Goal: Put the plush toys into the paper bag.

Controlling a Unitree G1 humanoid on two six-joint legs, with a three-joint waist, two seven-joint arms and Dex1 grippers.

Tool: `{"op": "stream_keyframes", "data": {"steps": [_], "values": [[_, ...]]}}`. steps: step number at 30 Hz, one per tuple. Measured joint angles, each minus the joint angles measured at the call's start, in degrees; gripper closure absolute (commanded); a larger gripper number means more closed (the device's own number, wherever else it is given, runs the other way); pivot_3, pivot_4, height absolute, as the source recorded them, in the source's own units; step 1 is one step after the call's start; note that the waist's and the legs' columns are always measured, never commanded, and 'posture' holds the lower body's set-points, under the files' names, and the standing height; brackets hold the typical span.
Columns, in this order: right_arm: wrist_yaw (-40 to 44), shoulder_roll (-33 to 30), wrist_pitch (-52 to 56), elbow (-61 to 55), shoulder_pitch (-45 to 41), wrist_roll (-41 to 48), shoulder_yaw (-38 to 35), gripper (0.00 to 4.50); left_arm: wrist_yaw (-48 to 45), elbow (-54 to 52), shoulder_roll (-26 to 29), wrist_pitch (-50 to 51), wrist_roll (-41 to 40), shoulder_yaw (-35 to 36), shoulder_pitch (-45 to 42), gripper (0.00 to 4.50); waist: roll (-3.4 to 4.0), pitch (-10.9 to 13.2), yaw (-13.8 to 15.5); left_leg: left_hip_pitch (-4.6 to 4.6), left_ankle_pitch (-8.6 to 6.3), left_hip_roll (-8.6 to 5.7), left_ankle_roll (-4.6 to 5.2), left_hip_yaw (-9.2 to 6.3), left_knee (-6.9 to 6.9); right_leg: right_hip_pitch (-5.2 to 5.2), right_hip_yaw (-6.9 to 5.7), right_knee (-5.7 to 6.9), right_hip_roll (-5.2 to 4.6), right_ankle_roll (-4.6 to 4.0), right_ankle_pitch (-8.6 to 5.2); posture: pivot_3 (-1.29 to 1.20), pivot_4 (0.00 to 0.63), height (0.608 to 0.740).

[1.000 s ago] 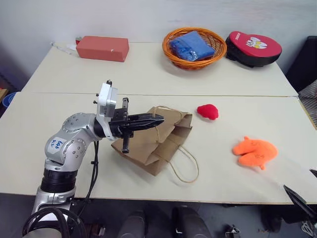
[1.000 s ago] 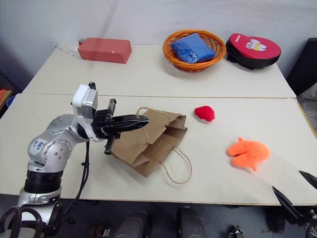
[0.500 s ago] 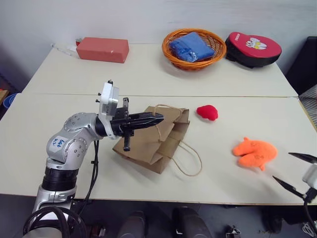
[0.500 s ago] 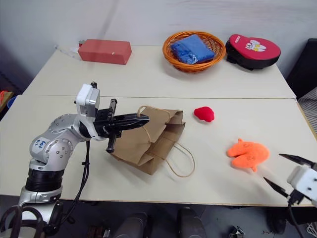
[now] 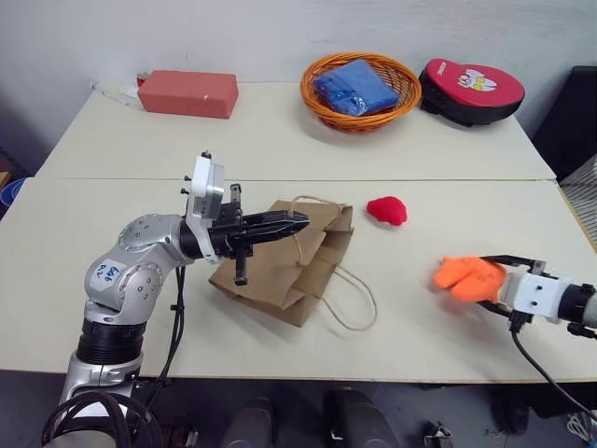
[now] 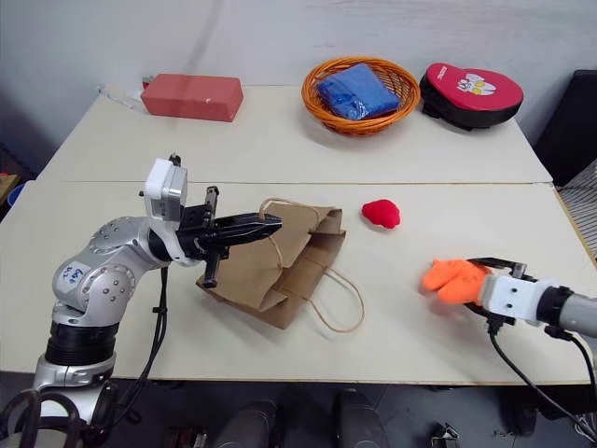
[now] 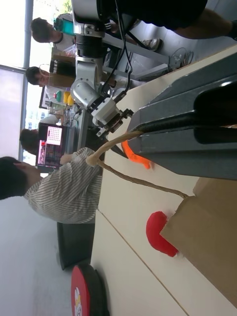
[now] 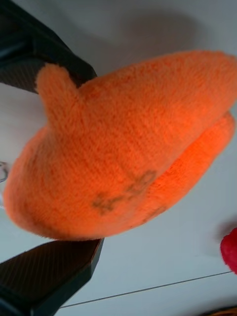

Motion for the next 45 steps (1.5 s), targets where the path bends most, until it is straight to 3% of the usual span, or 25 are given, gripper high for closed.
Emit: {"op": "stream_keyframes", "data": {"steps": [5, 9, 15, 21, 27, 36, 45], "values": [[-0.12, 0.01, -0.2, -0.08, -0.34, 1.57, 1.22, 3.29, -0.02, 0.0, 0.07, 0.0, 0.0, 0.0, 0.0, 4.5, 0.0, 0.0, 0.03, -0.01, 0.0, 0.0, 0.0, 0.0, 0.03, 0.01, 0.0, 0.0, -0.01, 0.0, 0.0, 0.0, 0.15, 0.74], [0.38, 0.01, 0.28, -2.47, 1.29, 5.2, 1.12, 4.23, -0.12, 0.02, 0.16, 0.0, 0.01, 0.01, -0.03, 4.5, 0.01, 0.0, 0.05, -0.02, 0.0, 0.0, 0.0, -0.01, 0.02, 0.0, 0.0, 0.0, -0.01, 0.0, 0.0, 0.0, 0.15, 0.74], [3.54, 1.27, 4.29, -19.58, -2.73, 15.48, 3.59, 4.28, -0.86, 0.13, 0.5, 0.01, 0.0, 0.05, -0.3, 4.5, 0.02, 0.0, -0.3, 0.01, 0.01, 0.06, -0.05, -0.05, 0.05, 0.0, -0.02, 0.04, 0.03, 0.0, 0.0, 0.0, 0.15, 0.74], [2.78, 11.79, 11.41, -28.11, -14.42, 12.86, 16.02, 4.28, -0.91, 0.22, 0.98, 1.03, -0.3, 0.26, -0.89, 4.5, 0.0, 0.01, 0.03, -0.26, -0.01, 0.02, -0.07, -0.21, 0.27, -0.13, -0.13, 0.01, -0.02, 0.0, 0.0, 0.0, 0.15, 0.74], [3.44, 18.63, 10.69, -21.63, -23.62, 5.99, 24.52, 4.28, -1.01, 0.27, 1.44, 2.4, -1.33, 1.14, -1.71, 4.5, -0.01, 0.01, 0.12, -1.14, -0.03, -0.07, -0.04, -0.29, 0.83, -0.92, -0.22, 0.26, -0.1, 0.03, 0.02, 0.0, 0.15, 0.74], [4.39, 24.36, 5.55, -9.75, -31.51, 0.13, 29.96, 4.28, -2.29, 0.3, 1.48, 3.95, -3.19, 1.15, -2.4, 4.5, -0.01, 0.01, -0.2, -1.16, -0.03, -0.06, -0.04, -0.26, 0.79, -1.02, -0.2, 0.32, -0.08, 0.03, 0.02, 0.0, 0.15, 0.74], [2.26, 33.94, 5.21, -2.09, -38.44, -6.16, 35.35, 4.28, -3.12, 0.37, 0.85, 4.94, -4.07, 1.05, -2.58, 4.5, 0.0, 0.01, -1.38, -1.16, -0.02, -0.05, -0.06, -0.27, 0.78, -1.05, -0.22, 0.36, -0.07, 0.03, 0.02, 0.0, 0.15, 0.74]]}}
